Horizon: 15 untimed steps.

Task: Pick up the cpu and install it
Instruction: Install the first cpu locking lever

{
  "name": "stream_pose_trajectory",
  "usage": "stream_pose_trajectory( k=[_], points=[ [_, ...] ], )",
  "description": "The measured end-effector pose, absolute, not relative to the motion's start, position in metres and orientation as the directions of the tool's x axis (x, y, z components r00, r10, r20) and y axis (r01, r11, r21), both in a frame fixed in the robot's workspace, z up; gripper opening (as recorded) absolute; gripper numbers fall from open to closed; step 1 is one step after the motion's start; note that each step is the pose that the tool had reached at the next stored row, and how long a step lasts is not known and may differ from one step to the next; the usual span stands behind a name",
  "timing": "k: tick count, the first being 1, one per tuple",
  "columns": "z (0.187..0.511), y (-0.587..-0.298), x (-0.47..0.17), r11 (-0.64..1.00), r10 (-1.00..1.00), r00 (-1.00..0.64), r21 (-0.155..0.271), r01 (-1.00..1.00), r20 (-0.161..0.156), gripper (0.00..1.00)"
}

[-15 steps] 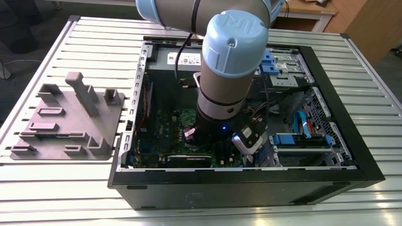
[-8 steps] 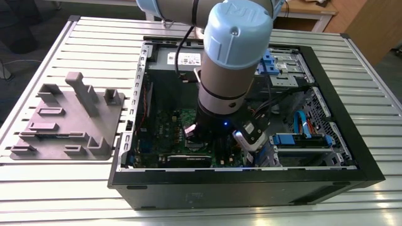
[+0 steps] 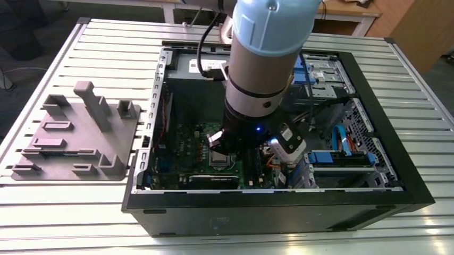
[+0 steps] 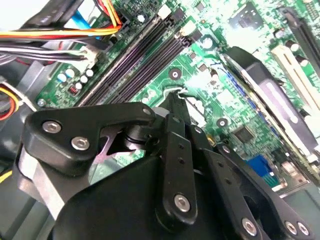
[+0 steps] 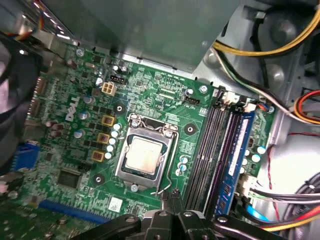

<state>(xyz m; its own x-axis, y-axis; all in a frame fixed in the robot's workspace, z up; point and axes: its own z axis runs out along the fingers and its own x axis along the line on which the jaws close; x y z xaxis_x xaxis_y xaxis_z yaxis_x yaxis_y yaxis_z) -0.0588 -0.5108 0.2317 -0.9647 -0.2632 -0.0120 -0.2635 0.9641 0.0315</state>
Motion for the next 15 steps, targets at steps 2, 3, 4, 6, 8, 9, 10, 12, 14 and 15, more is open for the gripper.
stream_pose_trajectory(
  k=[2,3,4,6,8,9,10,12,14,15],
  points=[
    [0.232,-0.511,-0.059,0.964,-0.263,-0.965,0.032,-0.263,-0.012,0.11],
    [0.232,-0.51,-0.06,0.964,-0.263,-0.965,0.032,-0.263,-0.012,0.11],
    [0.232,-0.51,-0.062,0.964,-0.263,-0.965,0.032,-0.263,-0.012,0.11],
    [0.231,-0.508,-0.067,0.964,-0.262,-0.965,0.032,-0.262,-0.012,0.11],
    [0.231,-0.506,-0.073,0.965,-0.261,-0.965,0.032,-0.261,-0.013,0.11],
    [0.231,-0.505,-0.076,0.965,-0.261,-0.965,0.032,-0.261,-0.013,0.11],
    [0.231,-0.504,-0.078,0.965,-0.261,-0.965,0.032,-0.261,-0.013,0.11],
    [0.231,-0.502,-0.082,0.965,-0.26,-0.966,0.032,-0.26,-0.013,0.11],
    [0.231,-0.5,-0.084,0.965,-0.26,-0.966,0.032,-0.26,-0.013,0.11],
    [0.232,-0.5,-0.084,0.965,-0.26,-0.966,0.032,-0.26,-0.012,0.11]
  ],
)
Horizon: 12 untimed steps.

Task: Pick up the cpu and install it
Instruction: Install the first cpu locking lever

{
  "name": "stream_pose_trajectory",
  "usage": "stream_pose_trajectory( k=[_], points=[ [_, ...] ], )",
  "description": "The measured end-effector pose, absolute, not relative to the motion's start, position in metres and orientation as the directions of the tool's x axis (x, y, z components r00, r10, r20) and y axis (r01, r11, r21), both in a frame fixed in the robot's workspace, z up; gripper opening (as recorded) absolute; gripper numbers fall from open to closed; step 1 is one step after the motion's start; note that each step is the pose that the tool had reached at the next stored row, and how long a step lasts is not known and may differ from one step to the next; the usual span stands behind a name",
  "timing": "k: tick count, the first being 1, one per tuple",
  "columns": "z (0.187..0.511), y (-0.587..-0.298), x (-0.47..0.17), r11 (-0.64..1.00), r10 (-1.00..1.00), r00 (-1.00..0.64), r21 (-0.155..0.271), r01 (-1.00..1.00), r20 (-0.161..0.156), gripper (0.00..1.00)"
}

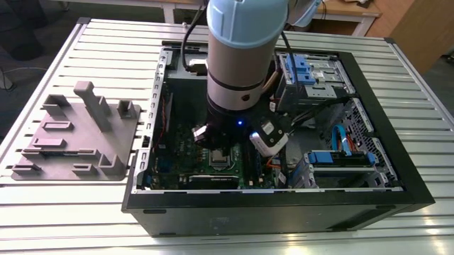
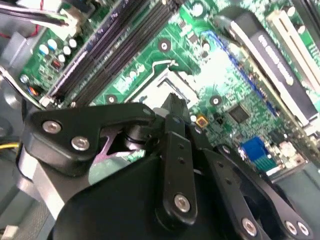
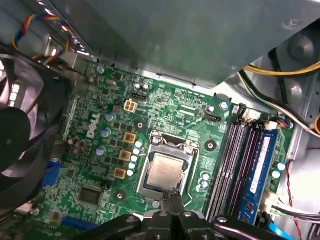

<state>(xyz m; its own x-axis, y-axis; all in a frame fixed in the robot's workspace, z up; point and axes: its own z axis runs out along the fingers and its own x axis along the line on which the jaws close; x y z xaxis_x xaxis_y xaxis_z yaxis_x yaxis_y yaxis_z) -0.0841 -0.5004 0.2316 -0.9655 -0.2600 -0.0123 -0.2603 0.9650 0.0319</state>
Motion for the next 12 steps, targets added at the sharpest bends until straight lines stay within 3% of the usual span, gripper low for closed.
stream_pose_trajectory(
  k=[12],
  points=[
    [0.246,-0.5,-0.084,0.965,-0.26,-0.966,0.032,-0.26,-0.013,0.11]
  ],
)
